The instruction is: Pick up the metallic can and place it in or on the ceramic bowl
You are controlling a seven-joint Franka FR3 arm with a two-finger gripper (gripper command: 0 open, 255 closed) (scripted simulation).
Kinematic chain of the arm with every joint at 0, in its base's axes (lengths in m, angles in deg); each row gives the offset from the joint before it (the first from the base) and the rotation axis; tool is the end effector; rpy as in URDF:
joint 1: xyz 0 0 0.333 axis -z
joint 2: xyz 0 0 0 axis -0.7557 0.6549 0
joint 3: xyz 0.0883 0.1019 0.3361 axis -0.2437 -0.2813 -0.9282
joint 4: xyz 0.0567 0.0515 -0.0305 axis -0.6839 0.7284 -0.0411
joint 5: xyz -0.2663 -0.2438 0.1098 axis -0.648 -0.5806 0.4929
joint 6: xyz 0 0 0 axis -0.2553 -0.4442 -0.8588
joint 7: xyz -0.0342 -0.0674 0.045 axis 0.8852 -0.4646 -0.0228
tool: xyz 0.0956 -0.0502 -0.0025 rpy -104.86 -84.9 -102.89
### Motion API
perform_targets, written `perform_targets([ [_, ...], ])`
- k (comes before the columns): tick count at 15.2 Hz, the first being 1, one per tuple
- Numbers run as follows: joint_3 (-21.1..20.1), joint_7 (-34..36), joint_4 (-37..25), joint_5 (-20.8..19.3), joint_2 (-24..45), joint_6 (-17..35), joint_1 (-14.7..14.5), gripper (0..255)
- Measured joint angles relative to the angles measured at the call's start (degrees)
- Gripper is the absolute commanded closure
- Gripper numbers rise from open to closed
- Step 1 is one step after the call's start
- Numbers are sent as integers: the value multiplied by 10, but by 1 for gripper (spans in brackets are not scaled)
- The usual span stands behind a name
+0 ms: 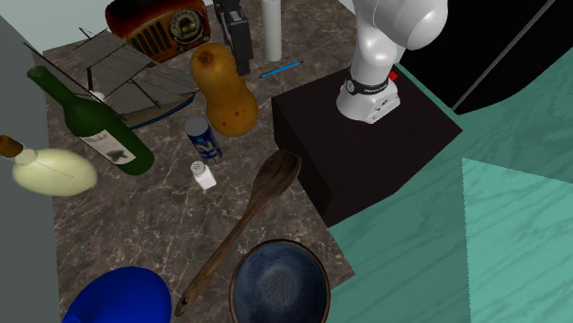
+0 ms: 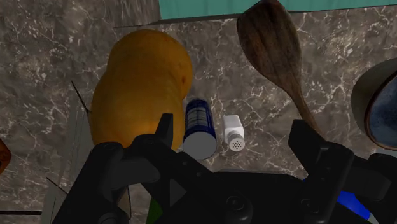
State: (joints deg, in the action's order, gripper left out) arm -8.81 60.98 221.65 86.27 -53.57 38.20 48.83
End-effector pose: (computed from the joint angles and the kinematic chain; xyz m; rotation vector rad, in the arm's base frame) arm 0.3469 0.0226 0.5457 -3.1115 0.1420 -0.0528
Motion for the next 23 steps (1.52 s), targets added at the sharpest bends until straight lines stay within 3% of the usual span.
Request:
perform_targets([
  [10, 6, -30, -50, -25, 208, 155, 10, 0],
  [13, 8, -36, -73, -31, 265, 250, 13, 0],
  [16, 7, -34, -55, -31, 282, 218, 12, 0],
  [23, 8, -34, -44, -32, 306, 242, 13, 0],
])
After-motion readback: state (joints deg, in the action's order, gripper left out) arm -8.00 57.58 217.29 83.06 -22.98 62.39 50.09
